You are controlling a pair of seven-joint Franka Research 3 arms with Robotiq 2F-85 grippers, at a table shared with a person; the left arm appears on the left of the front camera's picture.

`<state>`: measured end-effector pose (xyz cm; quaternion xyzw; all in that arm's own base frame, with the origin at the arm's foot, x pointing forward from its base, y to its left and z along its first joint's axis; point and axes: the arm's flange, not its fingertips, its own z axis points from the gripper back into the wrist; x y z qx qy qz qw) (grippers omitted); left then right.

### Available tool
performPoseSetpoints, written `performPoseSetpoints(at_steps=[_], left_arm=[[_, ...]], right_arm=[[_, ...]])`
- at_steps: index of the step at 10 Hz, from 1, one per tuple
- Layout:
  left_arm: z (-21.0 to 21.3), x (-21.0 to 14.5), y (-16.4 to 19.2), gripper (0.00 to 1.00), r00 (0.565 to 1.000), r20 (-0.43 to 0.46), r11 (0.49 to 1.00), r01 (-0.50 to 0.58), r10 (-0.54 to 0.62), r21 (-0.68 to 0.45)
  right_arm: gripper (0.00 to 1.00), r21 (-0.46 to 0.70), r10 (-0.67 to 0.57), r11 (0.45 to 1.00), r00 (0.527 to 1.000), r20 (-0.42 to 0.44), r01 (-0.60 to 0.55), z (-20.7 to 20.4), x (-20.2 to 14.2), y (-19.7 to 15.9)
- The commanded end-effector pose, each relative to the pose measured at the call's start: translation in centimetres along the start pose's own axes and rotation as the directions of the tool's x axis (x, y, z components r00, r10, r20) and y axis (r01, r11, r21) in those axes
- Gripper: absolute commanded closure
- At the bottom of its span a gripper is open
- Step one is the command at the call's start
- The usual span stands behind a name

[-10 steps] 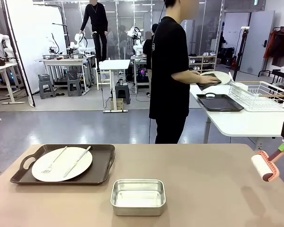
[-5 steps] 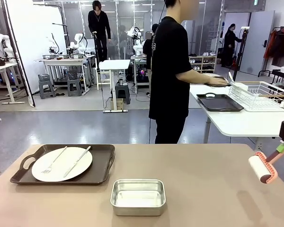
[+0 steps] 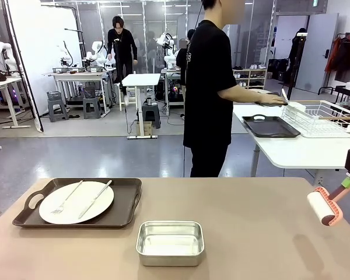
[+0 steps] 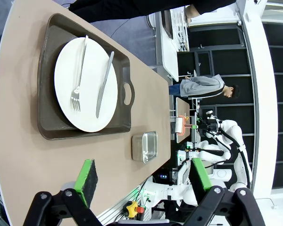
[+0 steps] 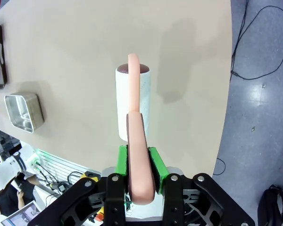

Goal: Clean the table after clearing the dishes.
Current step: Place the Lint Roller back on top of the Airtight Container.

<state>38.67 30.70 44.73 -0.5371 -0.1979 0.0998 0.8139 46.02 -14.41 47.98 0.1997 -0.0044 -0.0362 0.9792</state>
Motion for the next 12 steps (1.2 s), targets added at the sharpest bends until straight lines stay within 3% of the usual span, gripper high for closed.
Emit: performPoseSetpoints(at_steps=[1, 8, 9, 12], left_arm=[[0.3, -0.1, 0.0, 0.0, 1.0, 0.004, 1.0, 0.012, -0.012, -0.004], [0.3, -0.1, 0.0, 0.0, 1.0, 0.004, 1.0, 0.012, -0.012, -0.004], [0.3, -0.1, 0.0, 0.0, 1.0, 0.004, 1.0, 0.012, -0.012, -0.004], [0.3, -0.1, 0.0, 0.0, 1.0, 0.004, 1.0, 0.012, -0.012, -0.004]], right_arm=[[0.77, -0.004, 0.009, 1.0, 1.0, 0.003, -0.009, 0.1, 0.1, 0.1], [0.77, 0.0, 0.0, 1.0, 1.0, 0.0, 0.0, 0.0, 0.0, 0.0], [0.77, -0.144, 0.078, 0.987, 0.996, 0.035, -0.072, 0.7, -0.2, 2.7], [0.77, -0.295, 0.262, 0.919, 0.964, -0.041, -0.262, -0.3, 1.0, 11.4]])
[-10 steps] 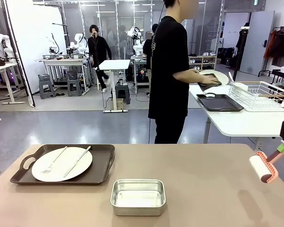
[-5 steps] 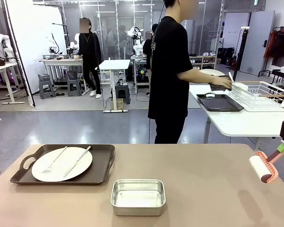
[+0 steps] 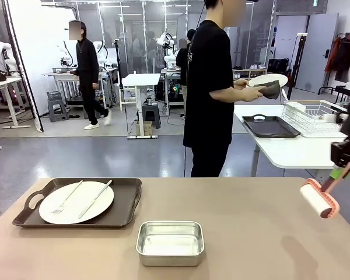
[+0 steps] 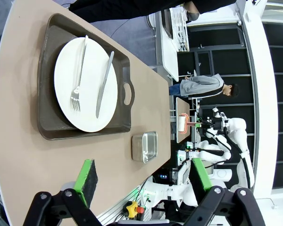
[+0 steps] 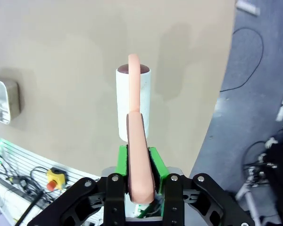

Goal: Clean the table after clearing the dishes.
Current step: Place the Lint Roller back on top of the Airtight Container.

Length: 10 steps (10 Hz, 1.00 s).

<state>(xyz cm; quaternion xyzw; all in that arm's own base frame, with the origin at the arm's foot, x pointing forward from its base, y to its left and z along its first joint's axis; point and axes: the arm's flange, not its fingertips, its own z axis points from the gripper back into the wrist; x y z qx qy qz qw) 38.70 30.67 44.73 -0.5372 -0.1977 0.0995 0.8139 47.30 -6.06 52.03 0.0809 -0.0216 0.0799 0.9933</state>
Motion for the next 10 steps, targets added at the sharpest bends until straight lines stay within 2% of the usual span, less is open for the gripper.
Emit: performPoseSetpoints(at_steps=[1, 3, 5, 6, 8, 10], left_arm=[[0.3, -0.1, 0.0, 0.0, 1.0, 0.004, 1.0, 0.011, -0.011, -0.004], [0.3, -0.1, 0.0, 0.0, 1.0, 0.004, 1.0, 0.011, -0.011, -0.004], [0.3, -0.1, 0.0, 0.0, 1.0, 0.004, 1.0, 0.011, -0.011, -0.004], [0.3, -0.1, 0.0, 0.0, 1.0, 0.004, 1.0, 0.011, -0.011, -0.004], [0.3, -0.1, 0.0, 0.0, 1.0, 0.004, 1.0, 0.011, -0.011, -0.004], [0.3, -0.1, 0.0, 0.0, 1.0, 0.004, 1.0, 0.011, -0.011, -0.004]], right_arm=[[0.77, -0.105, 0.092, 0.99, 0.996, -0.014, -0.093, -0.4, 1.7, 4.8], [0.77, -0.206, 0.213, 0.953, 0.975, -0.064, -0.222, -0.8, 3.0, 10.8], [0.77, -0.329, 0.323, 0.877, 0.936, -0.137, -0.351, -1.2, 4.9, 17.5], [0.77, -0.354, 0.385, 0.84, 0.912, -0.145, -0.411, -0.3, 5.3, 20.6], [0.77, -0.37, 0.511, 0.757, 0.841, -0.181, -0.539, 0.7, 5.0, 26.3], [0.77, -0.305, 0.616, 0.696, 0.759, -0.211, -0.65, 0.3, 3.4, 29.5]])
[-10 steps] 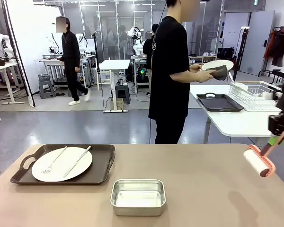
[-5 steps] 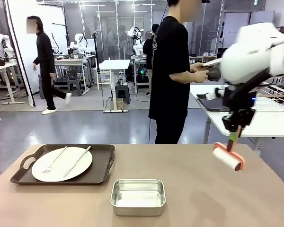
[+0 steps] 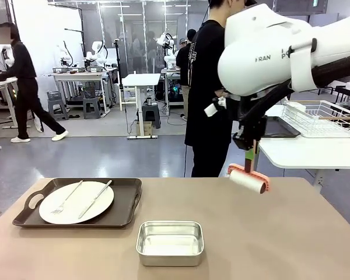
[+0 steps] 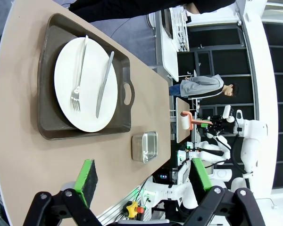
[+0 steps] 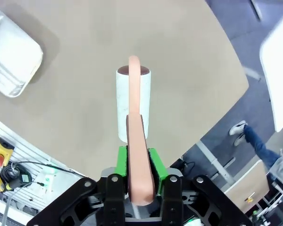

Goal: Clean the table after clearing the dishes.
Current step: Place the Lint Roller back on top of the Airtight Container.

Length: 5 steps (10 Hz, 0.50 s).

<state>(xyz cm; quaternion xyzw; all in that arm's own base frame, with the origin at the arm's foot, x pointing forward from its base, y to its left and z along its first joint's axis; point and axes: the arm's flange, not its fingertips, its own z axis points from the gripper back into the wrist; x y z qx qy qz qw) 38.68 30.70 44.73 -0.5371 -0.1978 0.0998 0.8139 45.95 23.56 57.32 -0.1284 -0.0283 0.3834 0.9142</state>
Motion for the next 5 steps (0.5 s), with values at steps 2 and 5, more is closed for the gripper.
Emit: performPoseSetpoints(at_steps=[2, 5], left_arm=[[0.3, -0.1, 0.0, 0.0, 1.0, 0.004, 1.0, 0.012, -0.011, -0.004], [0.3, -0.1, 0.0, 0.0, 1.0, 0.004, 1.0, 0.012, -0.011, -0.004]], right_arm=[[0.77, 0.097, 0.205, 0.973, 0.978, 0.048, -0.209, -0.1, -0.9, 2.6], [0.77, -0.012, 0.33, 0.944, 0.937, 0.115, -0.331, 0.4, -2.3, 7.7]])
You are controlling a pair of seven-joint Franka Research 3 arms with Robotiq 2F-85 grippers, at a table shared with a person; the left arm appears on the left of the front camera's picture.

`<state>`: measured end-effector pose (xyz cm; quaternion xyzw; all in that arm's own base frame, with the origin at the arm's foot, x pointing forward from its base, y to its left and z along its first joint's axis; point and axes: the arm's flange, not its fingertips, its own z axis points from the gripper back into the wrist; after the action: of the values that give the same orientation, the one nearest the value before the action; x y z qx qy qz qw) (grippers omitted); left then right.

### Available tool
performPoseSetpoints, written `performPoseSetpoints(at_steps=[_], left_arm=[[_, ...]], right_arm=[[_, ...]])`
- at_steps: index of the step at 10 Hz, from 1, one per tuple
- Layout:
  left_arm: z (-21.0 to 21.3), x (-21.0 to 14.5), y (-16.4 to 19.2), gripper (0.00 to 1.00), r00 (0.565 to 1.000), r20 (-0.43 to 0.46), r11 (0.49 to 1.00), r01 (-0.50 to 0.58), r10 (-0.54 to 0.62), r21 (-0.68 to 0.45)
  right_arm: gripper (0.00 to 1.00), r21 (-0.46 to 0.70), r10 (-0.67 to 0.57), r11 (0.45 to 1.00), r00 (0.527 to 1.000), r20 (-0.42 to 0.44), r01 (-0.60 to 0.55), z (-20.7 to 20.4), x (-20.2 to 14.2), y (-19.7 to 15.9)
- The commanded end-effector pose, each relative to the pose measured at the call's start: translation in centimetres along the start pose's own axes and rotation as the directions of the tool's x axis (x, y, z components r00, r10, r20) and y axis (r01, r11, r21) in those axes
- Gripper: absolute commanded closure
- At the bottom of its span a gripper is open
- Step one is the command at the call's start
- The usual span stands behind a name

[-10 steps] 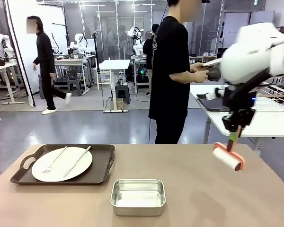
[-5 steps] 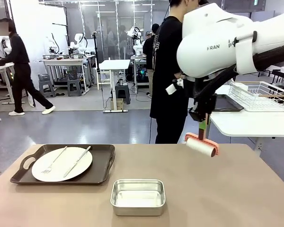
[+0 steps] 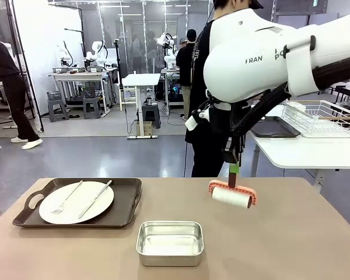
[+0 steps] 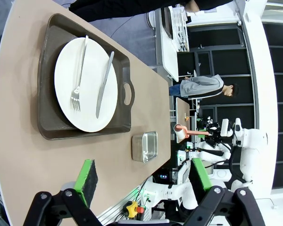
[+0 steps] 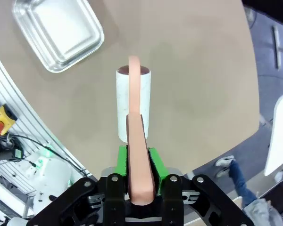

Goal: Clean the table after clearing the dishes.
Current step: Place the Lint Roller back on top of the Airtight Container.

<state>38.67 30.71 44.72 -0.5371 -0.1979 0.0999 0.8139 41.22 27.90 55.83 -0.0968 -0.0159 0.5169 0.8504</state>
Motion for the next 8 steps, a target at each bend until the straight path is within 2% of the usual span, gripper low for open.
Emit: performPoseSetpoints(at_steps=[1, 2, 5, 6, 7, 8], left_arm=[[0.3, -0.1, 0.0, 0.0, 1.0, 0.004, 1.0, 0.012, -0.012, -0.004], [0.3, -0.1, 0.0, 0.0, 1.0, 0.004, 1.0, 0.012, -0.012, -0.004], [0.3, -0.1, 0.0, 0.0, 1.0, 0.004, 1.0, 0.012, -0.012, -0.004], [0.3, -0.1, 0.0, 0.0, 1.0, 0.004, 1.0, 0.012, -0.012, -0.004], [0.3, -0.1, 0.0, 0.0, 1.0, 0.004, 1.0, 0.012, -0.012, -0.004], [0.3, -0.1, 0.0, 0.0, 1.0, 0.004, 1.0, 0.012, -0.012, -0.004]], right_arm=[[0.77, -0.174, -0.106, 0.977, 0.991, 0.086, 0.12, 0.7, -2.7, 1.8], [0.77, 0.0, 0.0, 1.0, 1.0, 0.0, 0.0, 0.0, 0.0, 0.0], [0.77, 0.0, 0.0, 1.0, 1.0, 0.0, 0.0, 0.0, 0.0, 0.0], [0.77, -0.036, -0.018, 0.999, 1.0, 0.008, 0.018, -0.3, -0.5, 0.4], [0.77, -0.068, 0.158, 0.986, 0.984, 0.077, -0.153, -0.2, 0.6, 0.5], [0.77, -0.071, 0.254, 0.966, 0.961, 0.11, -0.247, 0.1, 1.8, 0.8]])
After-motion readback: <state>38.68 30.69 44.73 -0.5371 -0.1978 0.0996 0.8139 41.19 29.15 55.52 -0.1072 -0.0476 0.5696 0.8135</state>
